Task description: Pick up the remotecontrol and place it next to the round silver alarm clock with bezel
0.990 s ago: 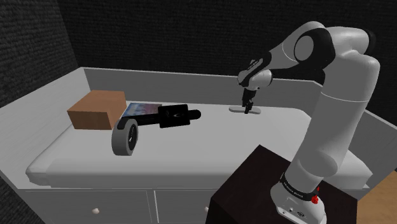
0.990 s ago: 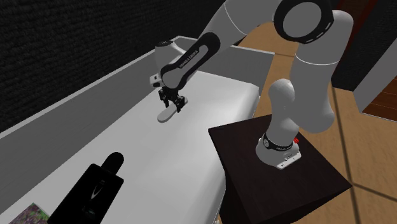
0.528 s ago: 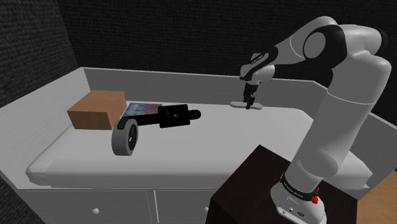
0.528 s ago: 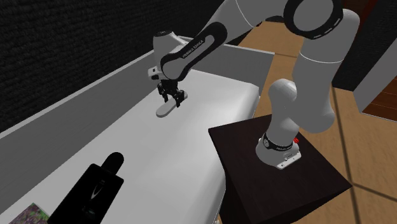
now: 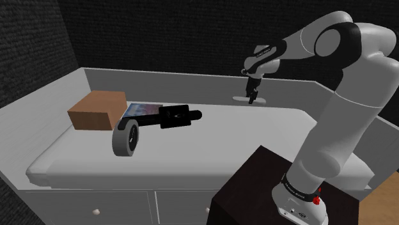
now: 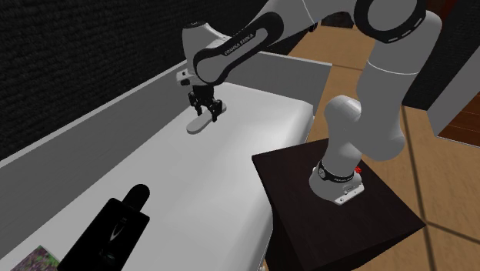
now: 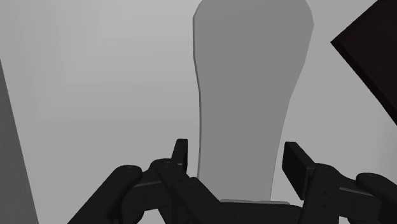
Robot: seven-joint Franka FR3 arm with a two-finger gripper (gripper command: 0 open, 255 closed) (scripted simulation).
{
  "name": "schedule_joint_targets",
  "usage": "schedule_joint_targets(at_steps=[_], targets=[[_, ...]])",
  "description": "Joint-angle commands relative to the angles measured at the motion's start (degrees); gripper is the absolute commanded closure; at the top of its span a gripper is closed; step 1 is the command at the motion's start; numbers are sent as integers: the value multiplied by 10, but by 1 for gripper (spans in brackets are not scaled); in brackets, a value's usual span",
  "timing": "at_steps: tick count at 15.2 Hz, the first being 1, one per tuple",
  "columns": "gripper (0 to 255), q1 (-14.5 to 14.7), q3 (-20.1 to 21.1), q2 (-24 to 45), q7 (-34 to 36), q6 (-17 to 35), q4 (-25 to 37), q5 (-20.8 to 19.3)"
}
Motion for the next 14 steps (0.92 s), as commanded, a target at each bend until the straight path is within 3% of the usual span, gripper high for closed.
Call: schedule_joint_targets(at_steps=[1,14], targets=[[255,1,1,-9,5,-16,9,-6],[255,80,98,-51,197,-21,-28,-32]])
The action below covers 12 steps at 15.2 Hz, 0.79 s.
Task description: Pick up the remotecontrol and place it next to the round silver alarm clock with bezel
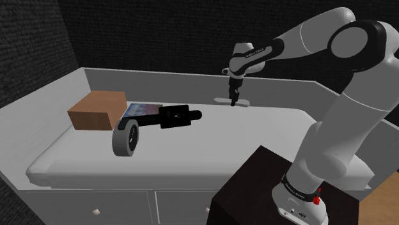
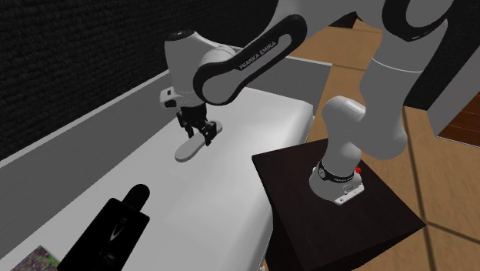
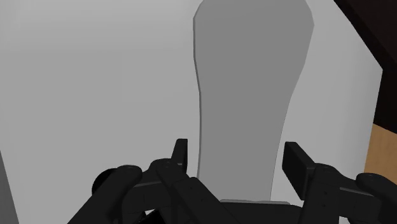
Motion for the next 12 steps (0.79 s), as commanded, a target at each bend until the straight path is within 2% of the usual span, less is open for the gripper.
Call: schedule_joint_targets(at_steps=[1,12], targets=[[255,12,15,1,27,-4,4,2],[255,85,94,51,162,-16,57,29]])
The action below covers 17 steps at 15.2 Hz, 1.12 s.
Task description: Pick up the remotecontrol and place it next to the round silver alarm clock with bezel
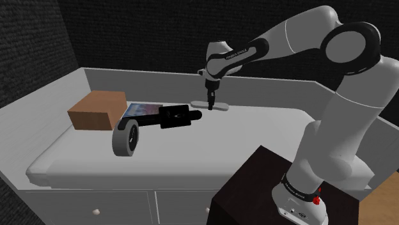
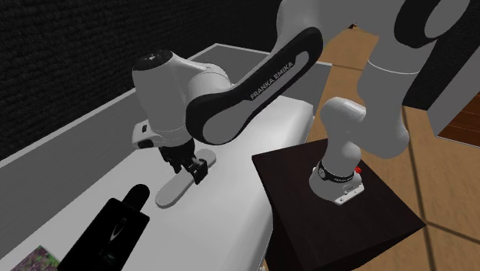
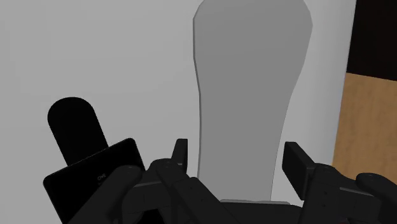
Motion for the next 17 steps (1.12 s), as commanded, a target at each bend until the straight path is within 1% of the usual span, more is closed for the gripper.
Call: schedule_joint_targets(at_steps=[1,9,13,17], targets=[[255,13,13,13,23,-1,12,6],[255,60,58,88,105,-24,106,27],[255,81,76,135,143,-43,170,36],[255,100,93,189,178,-67,248,44]])
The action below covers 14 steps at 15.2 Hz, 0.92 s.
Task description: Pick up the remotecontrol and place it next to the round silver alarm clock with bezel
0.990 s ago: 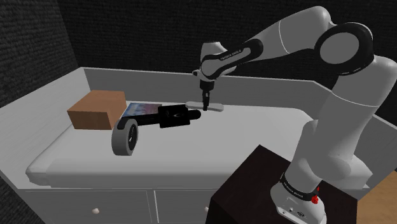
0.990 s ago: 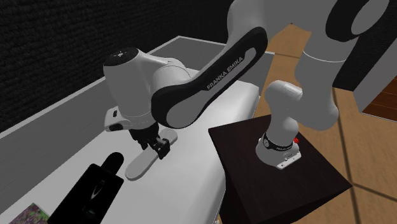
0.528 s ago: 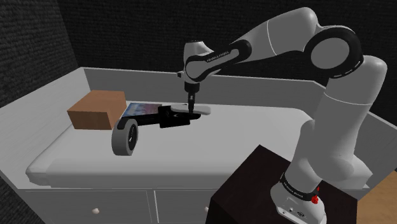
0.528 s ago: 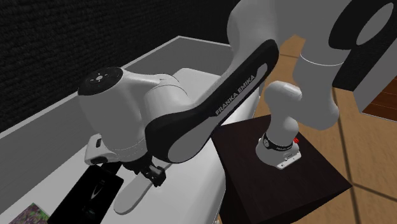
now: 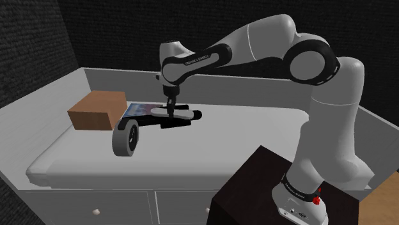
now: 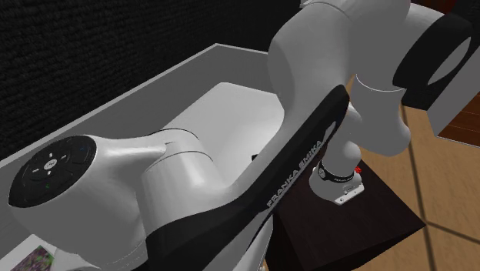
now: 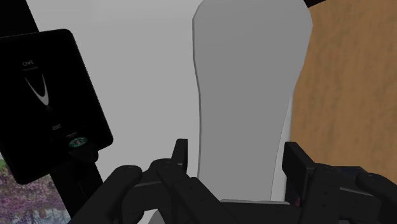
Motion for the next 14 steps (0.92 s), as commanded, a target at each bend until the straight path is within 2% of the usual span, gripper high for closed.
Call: schedule_joint_targets(at_steps=[1,2,14], targets=[[255,9,7,27,17,-14,40,3],[255,13,11,43,25,-22,64,5],[255,12,14,76,22,57,18,12]])
